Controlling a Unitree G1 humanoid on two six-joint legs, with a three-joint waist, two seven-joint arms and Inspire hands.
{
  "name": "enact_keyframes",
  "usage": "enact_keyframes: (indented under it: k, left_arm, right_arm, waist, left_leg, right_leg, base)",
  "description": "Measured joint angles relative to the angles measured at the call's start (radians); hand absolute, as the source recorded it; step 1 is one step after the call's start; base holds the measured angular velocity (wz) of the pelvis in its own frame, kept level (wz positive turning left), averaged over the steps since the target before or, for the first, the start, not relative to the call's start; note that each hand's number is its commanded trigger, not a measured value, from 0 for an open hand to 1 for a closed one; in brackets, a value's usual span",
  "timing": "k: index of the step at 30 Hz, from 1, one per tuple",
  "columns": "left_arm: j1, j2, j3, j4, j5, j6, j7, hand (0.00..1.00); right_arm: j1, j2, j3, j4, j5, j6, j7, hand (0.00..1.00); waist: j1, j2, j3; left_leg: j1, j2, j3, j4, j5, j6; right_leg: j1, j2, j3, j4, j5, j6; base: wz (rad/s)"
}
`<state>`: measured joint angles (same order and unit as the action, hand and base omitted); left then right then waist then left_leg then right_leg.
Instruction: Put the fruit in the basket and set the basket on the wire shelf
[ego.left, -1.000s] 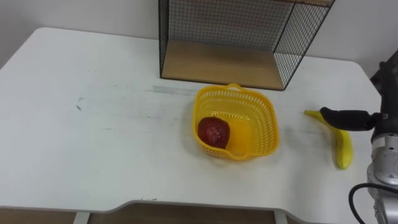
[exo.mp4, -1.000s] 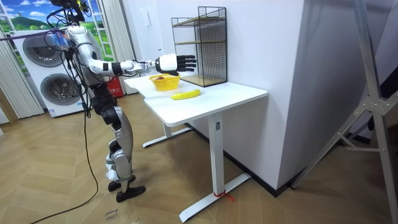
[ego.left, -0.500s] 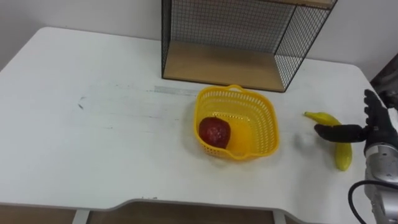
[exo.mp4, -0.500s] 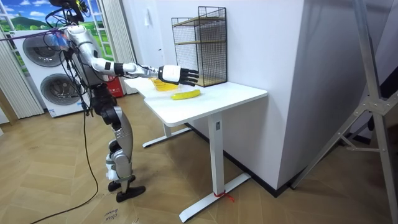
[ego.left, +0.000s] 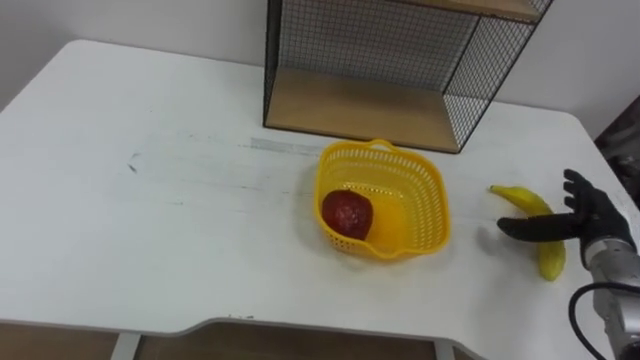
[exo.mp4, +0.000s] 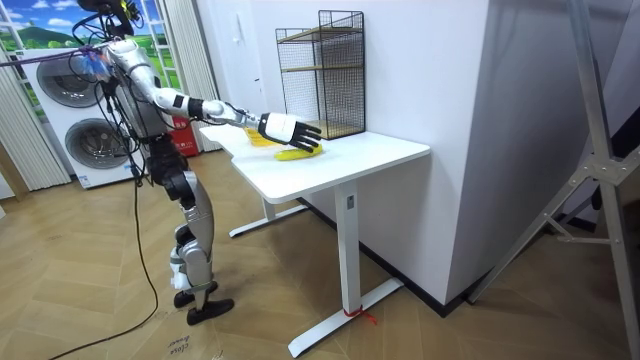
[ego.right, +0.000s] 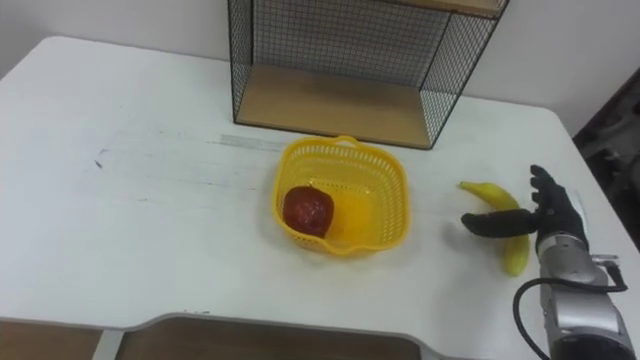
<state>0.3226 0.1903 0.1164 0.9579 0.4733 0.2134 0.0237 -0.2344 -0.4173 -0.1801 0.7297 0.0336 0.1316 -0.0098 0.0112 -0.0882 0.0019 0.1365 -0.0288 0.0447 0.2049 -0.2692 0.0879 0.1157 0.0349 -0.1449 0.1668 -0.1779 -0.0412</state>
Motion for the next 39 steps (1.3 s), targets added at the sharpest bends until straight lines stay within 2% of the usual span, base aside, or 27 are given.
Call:
enact_keyframes:
  k: [2,5,9,11,17,29,33,39]
  left_arm:
    - [-0.002,0.000,0.005,0.003,0.001,0.000,-0.012,0.00]
    - [-0.002,0.000,0.026,0.005,0.000,-0.001,-0.015,0.00]
    - [-0.001,0.000,0.039,0.006,0.000,-0.001,-0.018,0.00]
    - [-0.005,0.001,0.048,0.005,0.000,0.001,-0.018,0.00]
    - [-0.003,0.002,0.048,0.031,-0.001,0.007,-0.018,0.00]
    - [-0.021,0.013,0.041,0.049,-0.001,-0.002,-0.021,0.00]
    - [-0.026,0.013,0.041,0.048,-0.001,-0.002,-0.024,0.00]
    - [-0.039,0.013,0.041,0.046,-0.001,-0.002,-0.028,0.00]
  right_arm:
    - [0.000,-0.001,0.000,0.021,-0.011,-0.008,0.015,0.00]
    - [-0.013,-0.011,0.000,0.039,-0.039,-0.010,0.037,0.00]
    - [-0.023,-0.017,0.001,0.088,-0.040,-0.020,0.054,0.00]
    - [-0.025,-0.019,0.001,0.110,-0.040,-0.022,0.058,0.00]
    - [-0.044,-0.023,0.003,0.197,-0.062,-0.041,0.078,0.00]
    - [-0.039,-0.028,0.024,0.210,-0.198,-0.060,0.077,0.00]
    - [-0.032,-0.031,0.029,0.218,-0.204,-0.069,0.068,0.00]
    - [-0.018,-0.030,0.033,0.221,-0.208,-0.074,0.054,0.00]
  waist:
    - [0.002,0.014,-0.0041]
    - [0.000,0.021,-0.0076]
    - [0.003,0.018,-0.0071]
    - [0.021,0.012,-0.0067]
    - [0.037,-0.007,-0.0074]
    - [0.046,0.001,-0.0059]
    - [0.044,0.001,-0.0060]
    - [0.047,-0.002,-0.0062]
  left_leg:
    - [-0.002,0.000,0.001,0.000,0.000,0.000]
    - [0.001,0.000,0.001,0.000,0.001,-0.001]
    - [0.016,0.000,0.001,-0.002,0.002,-0.001]
    - [0.015,0.000,0.005,-0.002,0.002,-0.001]
    - [0.018,0.000,0.003,-0.001,0.002,-0.001]
    - [0.026,-0.001,-0.007,-0.007,0.002,0.000]
    - [0.026,-0.002,-0.016,-0.003,0.002,-0.001]
    - [0.032,-0.002,-0.023,-0.001,0.002,-0.001]
  right_leg:
    - [-0.003,0.000,0.000,0.001,0.000,0.000]
    - [-0.001,-0.001,-0.007,0.001,0.000,0.000]
    - [0.012,-0.001,-0.003,0.001,0.000,0.000]
    - [0.011,0.000,0.004,0.002,0.000,-0.001]
    - [0.017,0.000,0.002,0.001,0.000,-0.001]
    - [0.028,0.000,-0.005,0.001,0.001,-0.001]
    - [0.034,-0.002,-0.022,0.000,0.002,-0.001]
    - [0.042,-0.002,-0.024,-0.001,0.002,-0.001]
  base:
    - [0.00]
    - [0.00]
    - [0.00]
    - [-0.05]
    - [0.01]
    - [0.01]
    - [0.08]
    - [0.03]
